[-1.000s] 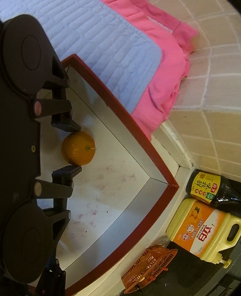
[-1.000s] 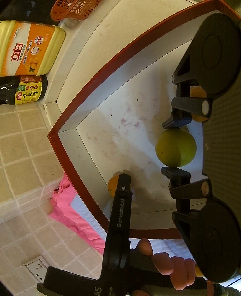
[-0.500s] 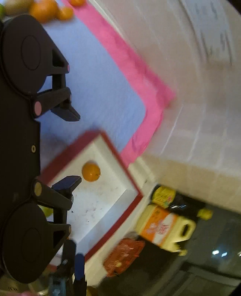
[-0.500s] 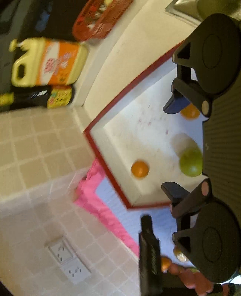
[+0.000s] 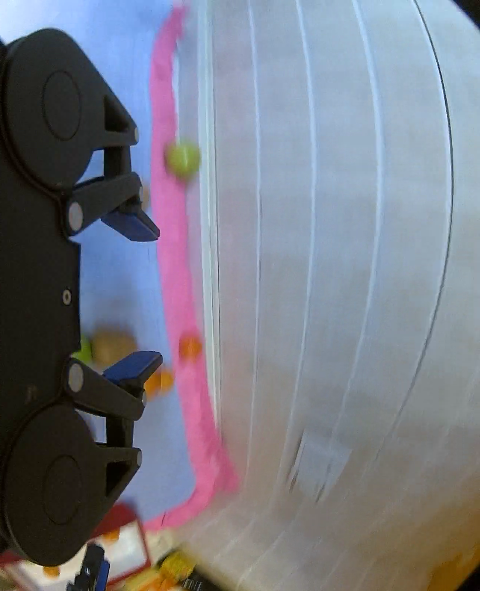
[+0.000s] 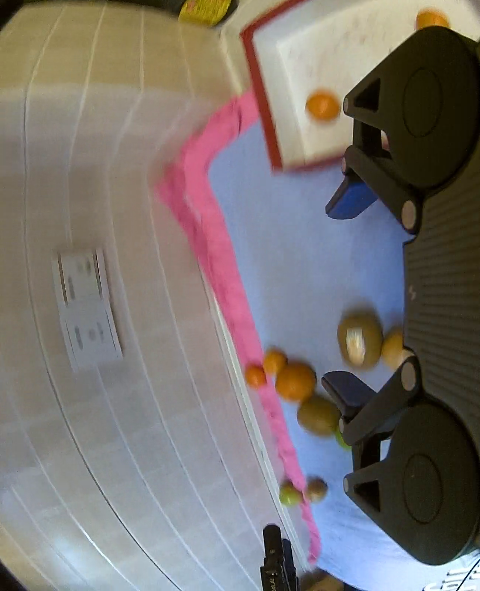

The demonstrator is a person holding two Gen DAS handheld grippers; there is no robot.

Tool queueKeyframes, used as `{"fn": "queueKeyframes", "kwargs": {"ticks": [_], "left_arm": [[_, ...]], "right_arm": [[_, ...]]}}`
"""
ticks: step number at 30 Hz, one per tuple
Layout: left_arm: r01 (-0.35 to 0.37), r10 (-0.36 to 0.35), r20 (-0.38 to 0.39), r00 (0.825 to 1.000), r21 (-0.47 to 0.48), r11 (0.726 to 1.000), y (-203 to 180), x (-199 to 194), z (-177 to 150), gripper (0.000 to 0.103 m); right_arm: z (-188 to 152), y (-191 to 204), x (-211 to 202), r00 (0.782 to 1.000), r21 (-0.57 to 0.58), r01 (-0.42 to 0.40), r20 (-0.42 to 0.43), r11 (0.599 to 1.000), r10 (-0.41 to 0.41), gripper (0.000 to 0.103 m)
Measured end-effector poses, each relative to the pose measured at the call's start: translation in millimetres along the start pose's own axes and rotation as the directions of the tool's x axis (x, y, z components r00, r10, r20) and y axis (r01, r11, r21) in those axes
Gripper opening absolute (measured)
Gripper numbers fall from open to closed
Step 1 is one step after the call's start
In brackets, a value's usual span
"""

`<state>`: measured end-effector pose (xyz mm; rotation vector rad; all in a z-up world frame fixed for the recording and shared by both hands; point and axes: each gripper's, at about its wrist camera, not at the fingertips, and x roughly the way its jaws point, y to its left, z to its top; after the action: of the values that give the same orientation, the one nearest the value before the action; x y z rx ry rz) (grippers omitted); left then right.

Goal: Organize fruits
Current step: 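Grasp a brown kiwi with the left tool while the right tool grasps a labeled kiwi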

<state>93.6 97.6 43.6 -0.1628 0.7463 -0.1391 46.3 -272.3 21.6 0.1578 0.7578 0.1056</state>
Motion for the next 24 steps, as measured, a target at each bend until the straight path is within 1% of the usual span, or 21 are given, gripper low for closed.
{"fn": "queueKeyframes", "kwargs": {"ticks": [3, 4, 5, 7, 9, 10, 14, 17, 19, 21, 23, 24], "left_arm": [[-0.098, 0.098, -0.028, 0.995, -0.015, 0.995, 36, 6, -16, 0.078], [-0.116, 0.114, -0.045, 0.992, -0.025, 0.993, 43, 11, -22, 0.078], [-0.125, 0.123, -0.059, 0.991, -0.039, 0.991, 52, 17, -27, 0.078], [-0.116, 0.110, -0.077, 0.991, -0.071, 0.991, 67, 31, -31, 0.078], [-0.119, 0.113, -0.086, 0.990, -0.069, 0.990, 76, 46, -30, 0.078], [-0.127, 0.122, -0.091, 0.988, -0.057, 0.990, 75, 57, -29, 0.078], [-0.105, 0.099, -0.134, 0.986, -0.035, 0.994, 65, 99, -26, 0.078], [-0.175, 0.175, -0.168, 0.970, 0.013, 0.984, 56, 130, -31, 0.078], [-0.169, 0.170, -0.191, 0.967, 0.024, 0.985, 53, 141, -35, 0.078], [-0.151, 0.153, -0.211, 0.965, 0.028, 0.988, 52, 151, -37, 0.078], [-0.169, 0.175, -0.214, 0.961, 0.045, 0.985, 49, 158, -39, 0.078], [-0.176, 0.183, -0.211, 0.960, 0.053, 0.983, 49, 161, -38, 0.078]], "right_arm": [[-3, 20, 23, 0.999, 0.003, -0.025, -0.024, 1.000, 0.025, 0.091], [-4, 25, 31, 0.999, 0.010, -0.023, -0.041, 1.000, 0.023, 0.091], [-5, 28, 38, 0.998, 0.016, -0.018, -0.058, 1.000, 0.019, 0.091], [-5, 30, 55, 0.996, 0.029, 0.004, -0.093, 1.000, -0.001, 0.091], [-8, 32, 67, 0.992, 0.028, 0.026, -0.127, 0.999, -0.022, 0.091], [-10, 33, 72, 0.990, 0.022, 0.035, -0.138, 0.999, -0.032, 0.091], [-14, 36, 89, 0.982, -0.016, 0.065, -0.174, 0.998, -0.067, 0.091], [-18, 33, 97, 0.980, 0.000, 0.045, -0.195, 0.999, -0.044, 0.091], [-20, 30, 102, 0.979, 0.018, 0.040, -0.200, 0.999, -0.036, 0.091], [-21, 28, 108, 0.974, 0.015, 0.056, -0.219, 0.998, -0.052, 0.092], [-23, 27, 117, 0.968, 0.006, 0.080, -0.238, 0.997, -0.076, 0.092], [-24, 26, 121, 0.965, 0.007, 0.080, -0.251, 0.997, -0.076, 0.092]]}}
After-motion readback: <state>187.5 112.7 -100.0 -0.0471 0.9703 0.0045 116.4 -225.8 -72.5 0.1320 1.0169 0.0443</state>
